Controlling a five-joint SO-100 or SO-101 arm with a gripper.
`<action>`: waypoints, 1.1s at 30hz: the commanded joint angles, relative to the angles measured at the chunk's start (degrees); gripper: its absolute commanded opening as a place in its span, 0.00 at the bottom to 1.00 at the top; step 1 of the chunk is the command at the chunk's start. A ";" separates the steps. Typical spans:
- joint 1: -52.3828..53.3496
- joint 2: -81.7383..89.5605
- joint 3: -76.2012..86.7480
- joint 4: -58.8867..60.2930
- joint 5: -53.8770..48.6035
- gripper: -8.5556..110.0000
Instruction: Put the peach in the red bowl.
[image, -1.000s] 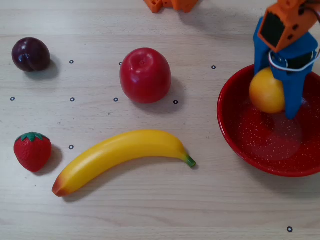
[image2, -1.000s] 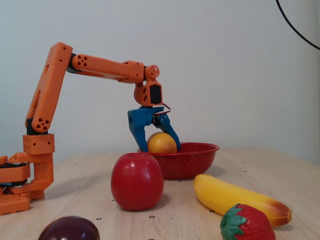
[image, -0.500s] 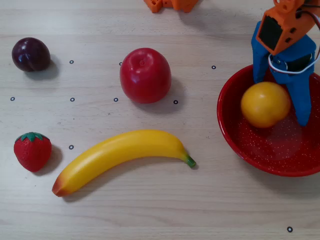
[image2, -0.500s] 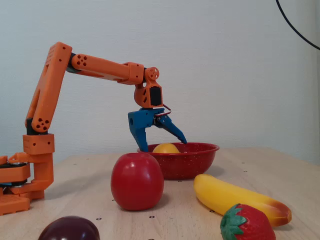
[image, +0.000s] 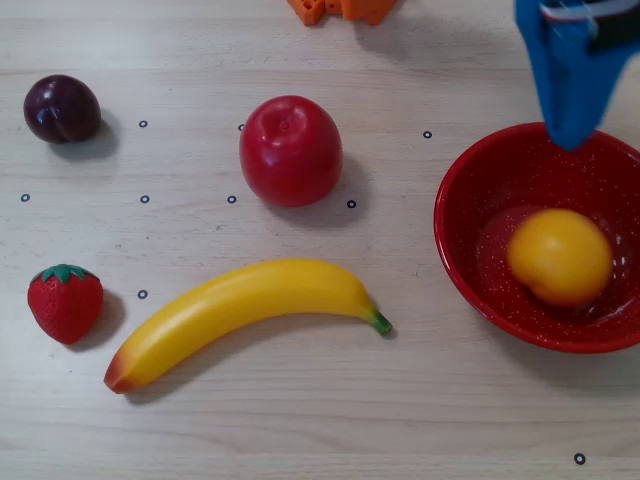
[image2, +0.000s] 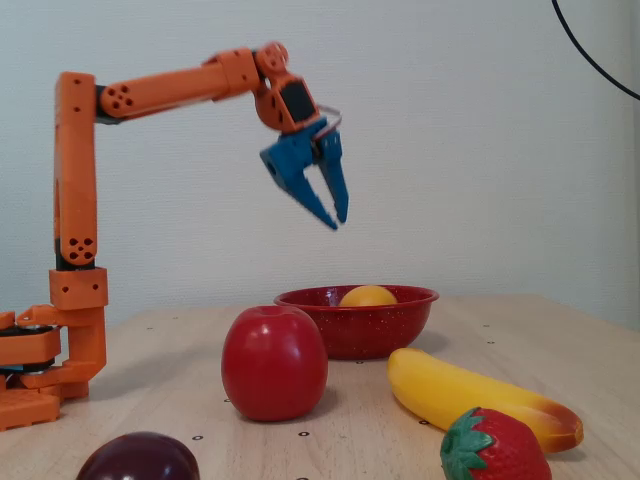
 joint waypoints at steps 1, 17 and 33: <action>-2.29 10.37 0.88 0.26 1.85 0.07; -17.40 54.14 50.19 -14.68 3.34 0.07; -23.55 92.55 99.93 -30.59 3.25 0.07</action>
